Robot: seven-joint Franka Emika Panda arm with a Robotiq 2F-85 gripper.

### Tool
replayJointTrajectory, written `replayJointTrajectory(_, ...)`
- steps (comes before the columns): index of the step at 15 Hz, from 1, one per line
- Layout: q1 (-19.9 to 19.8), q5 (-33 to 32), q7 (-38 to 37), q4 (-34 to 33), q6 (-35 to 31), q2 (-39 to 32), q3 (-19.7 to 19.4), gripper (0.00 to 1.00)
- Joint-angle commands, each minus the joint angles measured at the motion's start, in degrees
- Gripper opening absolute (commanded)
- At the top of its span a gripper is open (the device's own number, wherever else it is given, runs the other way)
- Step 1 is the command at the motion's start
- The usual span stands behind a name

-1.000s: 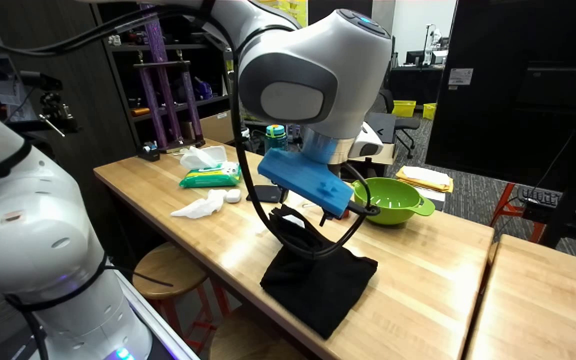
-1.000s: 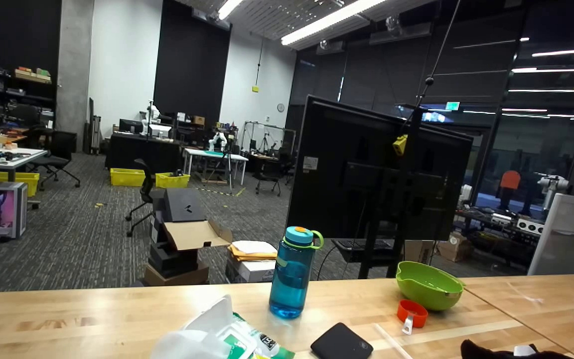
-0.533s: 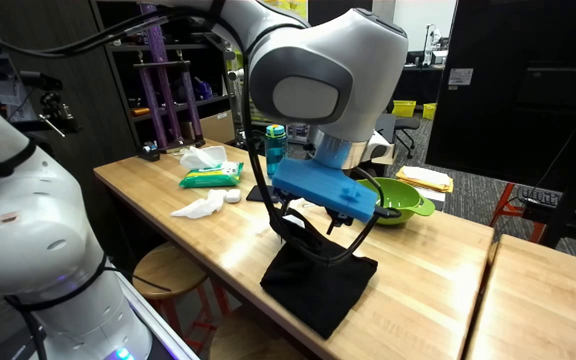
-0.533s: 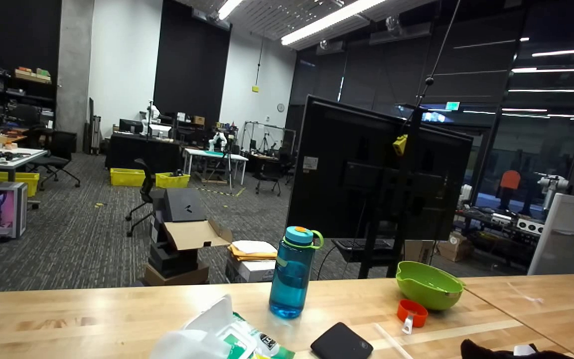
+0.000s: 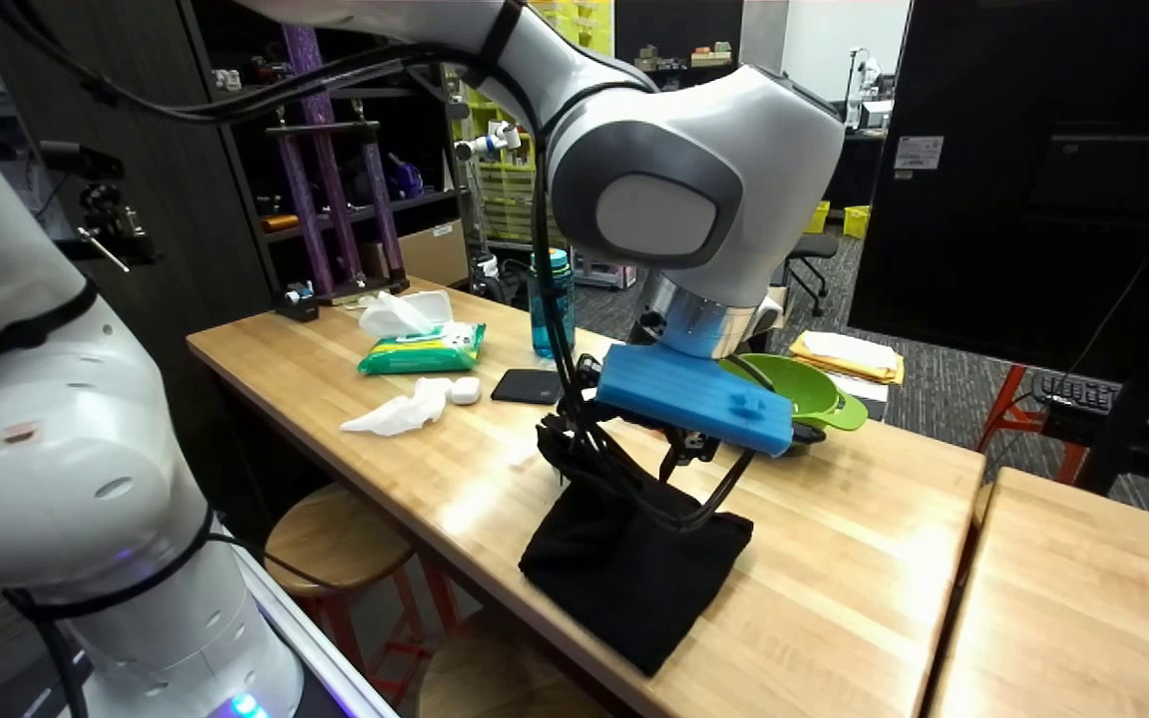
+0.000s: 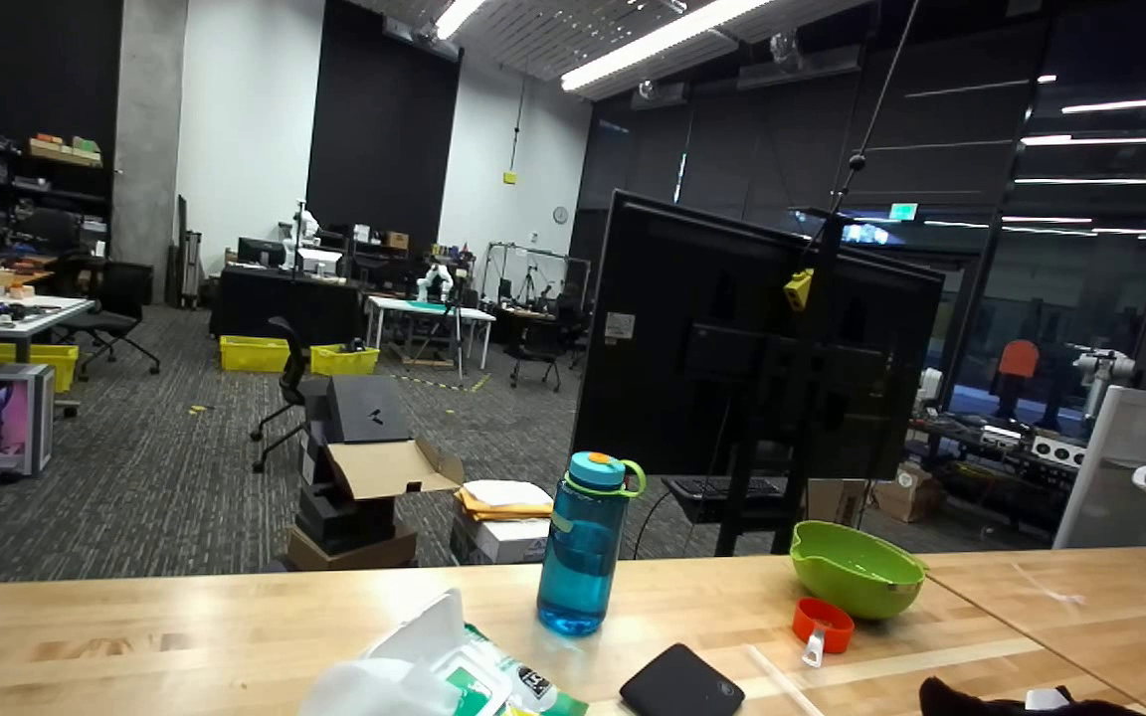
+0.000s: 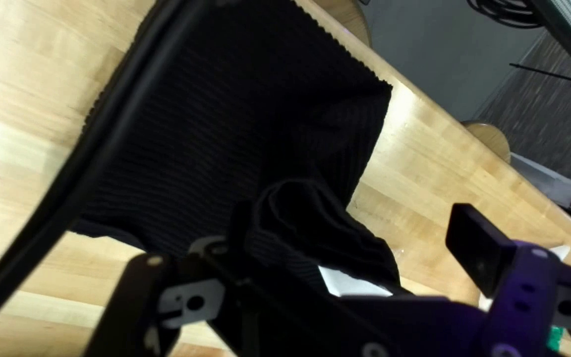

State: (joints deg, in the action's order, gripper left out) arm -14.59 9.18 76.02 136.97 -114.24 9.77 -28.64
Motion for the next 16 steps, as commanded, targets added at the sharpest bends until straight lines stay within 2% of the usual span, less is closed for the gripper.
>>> replayJointTrajectory(1, -0.6, 2.0, 5.0, -2.6, 2.9, -4.3, 2.0, 1.00)
replayJointTrajectory(9, -2.0, 1.6, 8.1, -4.5, 4.2, -9.6, 5.5, 1.00)
replayJointTrajectory(16, -2.6, 0.4, 7.3, -6.0, 4.5, -10.1, 7.3, 1.00)
